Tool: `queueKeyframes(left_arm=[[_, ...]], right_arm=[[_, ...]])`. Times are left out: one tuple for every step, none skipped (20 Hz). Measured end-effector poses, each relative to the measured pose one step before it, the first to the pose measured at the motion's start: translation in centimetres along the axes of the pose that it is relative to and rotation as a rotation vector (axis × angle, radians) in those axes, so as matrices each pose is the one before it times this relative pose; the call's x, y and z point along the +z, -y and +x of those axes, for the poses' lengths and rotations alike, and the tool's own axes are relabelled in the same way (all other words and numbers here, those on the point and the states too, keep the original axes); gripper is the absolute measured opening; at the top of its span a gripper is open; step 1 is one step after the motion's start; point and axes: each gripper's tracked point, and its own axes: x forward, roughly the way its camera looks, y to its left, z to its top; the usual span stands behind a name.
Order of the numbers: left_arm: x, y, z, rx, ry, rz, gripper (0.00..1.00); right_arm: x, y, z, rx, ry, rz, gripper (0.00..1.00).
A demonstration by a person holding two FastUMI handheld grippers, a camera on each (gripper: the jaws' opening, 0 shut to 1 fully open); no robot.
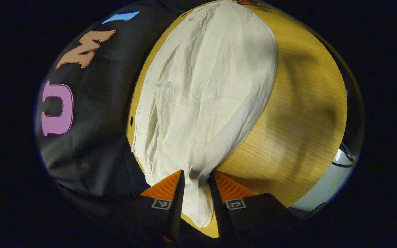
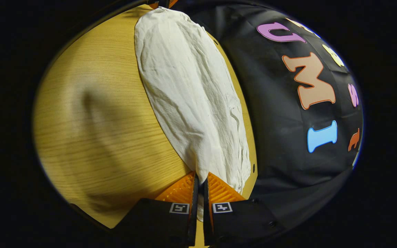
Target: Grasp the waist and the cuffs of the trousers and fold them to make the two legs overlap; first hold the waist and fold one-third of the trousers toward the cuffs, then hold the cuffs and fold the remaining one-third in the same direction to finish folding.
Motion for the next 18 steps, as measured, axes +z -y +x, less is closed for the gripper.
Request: queueKeyframes(left_arm=[[0.048,-0.015,0.144,-0.00704,-0.00813,-0.00736,0.35],[-0.044,0.116,0.165,-0.01002,-0.00592,-0.01021,0.26],[-0.096,0.187,0.149,-0.00878,-0.00813,-0.01453,0.23],[-0.056,-0.052,0.067,0.00114,-0.00511,-0.01351,0.11],[-0.168,-0.096,0.123,0.00803,-0.00060,-0.01510,0.04],[0.142,0.057,-0.084,0.00829,0.00540,-0.01712,0.00],[-0.052,0.022,0.020,0.00546,0.00009,-0.01629,0.00],[-0.432,0.039,-0.058,-0.00230,-0.01309,-0.01713,0.00],[-0.271,0.080,-0.110,-0.00915,-0.00674,-0.01658,0.00],[-0.083,0.074,-0.110,-0.01174,-0.00088,-0.01438,0.00],[-0.162,0.173,-0.215,-0.01276,-0.00160,-0.01685,0.00],[-0.233,0.203,-0.210,-0.01551,-0.00283,-0.01793,0.00],[-0.180,0.292,-0.227,-0.01609,-0.00002,-0.01844,0.00],[-0.135,0.263,-0.292,-0.01478,0.00175,-0.01872,0.00],[-0.037,0.168,-0.361,-0.00745,0.00569,-0.01908,0.00],[0.036,0.113,-0.298,-0.00820,0.00760,-0.02033,0.00],[-0.087,0.219,0.010,-0.01111,0.00007,-0.02120,0.00],[-0.029,-0.014,0.009,-0.00548,0.00180,-0.01455,0.00]], right_arm=[[-0.012,-0.007,0.021,0.00268,0.00089,-0.00053,0.10],[-0.020,-0.013,-0.066,0.00325,0.00035,0.00231,0.11],[-0.080,0.083,0.117,0.00379,0.00153,0.00588,0.15],[0.062,0.113,-0.039,0.00768,0.00466,0.01021,0.11],[-0.184,0.041,-0.013,0.01113,0.00119,0.02404,0.12],[-0.105,0.023,-0.086,0.01466,0.00163,0.03201,0.09],[-0.213,-0.081,-0.040,0.01613,-0.00812,0.02639,0.14],[-0.101,0.012,-0.109,0.00936,-0.00659,0.00545,0.12],[0.010,0.015,-0.227,0.00313,-0.00370,-0.00596,0.12],[0.029,0.035,-0.321,0.00108,0.00025,-0.01114,0.12],[-0.104,-0.046,-0.447,0.00235,0.00120,-0.00935,0.15],[0.002,0.001,-0.485,0.00193,0.00209,-0.00712,0.12],[-0.032,0.078,-0.419,-0.00115,0.00085,-0.00408,0.12],[-0.046,0.144,-0.590,-0.00211,-0.00018,0.00247,0.12],[-0.059,0.283,-0.438,-0.00354,-0.00083,0.00642,0.12],[0.021,0.245,-0.396,-0.00200,-0.00261,0.00896,0.09],[0.140,0.382,-0.204,-0.00416,0.00063,0.00602,0.09],[0.164,0.408,-0.203,-0.00358,0.00226,0.00250,0.09]])
